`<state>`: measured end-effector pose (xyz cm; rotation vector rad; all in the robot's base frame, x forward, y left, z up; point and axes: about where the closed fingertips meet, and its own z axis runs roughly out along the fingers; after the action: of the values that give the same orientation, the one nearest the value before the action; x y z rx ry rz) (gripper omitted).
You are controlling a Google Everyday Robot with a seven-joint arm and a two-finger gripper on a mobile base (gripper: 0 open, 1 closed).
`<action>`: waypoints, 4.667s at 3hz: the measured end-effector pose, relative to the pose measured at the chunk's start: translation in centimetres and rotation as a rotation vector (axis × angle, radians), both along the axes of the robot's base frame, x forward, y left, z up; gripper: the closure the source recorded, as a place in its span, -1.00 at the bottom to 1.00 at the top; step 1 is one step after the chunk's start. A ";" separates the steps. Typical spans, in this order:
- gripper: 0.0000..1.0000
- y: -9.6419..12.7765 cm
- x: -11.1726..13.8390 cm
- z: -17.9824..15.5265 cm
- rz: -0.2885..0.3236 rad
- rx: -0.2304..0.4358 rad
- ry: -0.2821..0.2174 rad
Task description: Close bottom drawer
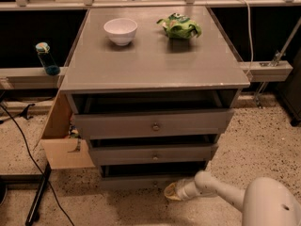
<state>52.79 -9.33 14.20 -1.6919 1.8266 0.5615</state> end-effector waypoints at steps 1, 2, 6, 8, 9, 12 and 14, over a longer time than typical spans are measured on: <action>1.00 -0.3 0.2 0.1 -0.014 -0.002 -0.072; 1.00 -0.7 0.7 0.5 -0.040 -0.009 -0.184; 1.00 -2.0 3.1 0.4 -0.162 -0.061 -0.391; 1.00 -1.9 5.5 0.5 -0.197 -0.072 -0.485; 1.00 -1.6 6.6 1.0 -0.202 -0.072 -0.522; 1.00 -1.1 7.6 1.6 -0.172 -0.058 -0.533; 1.00 -2.7 3.8 2.1 -0.114 -0.020 -0.343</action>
Offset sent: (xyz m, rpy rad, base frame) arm 0.0194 -0.0219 0.0160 -0.0283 -0.3545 -0.0901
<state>56.58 -12.07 16.27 -1.5725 1.6689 0.1909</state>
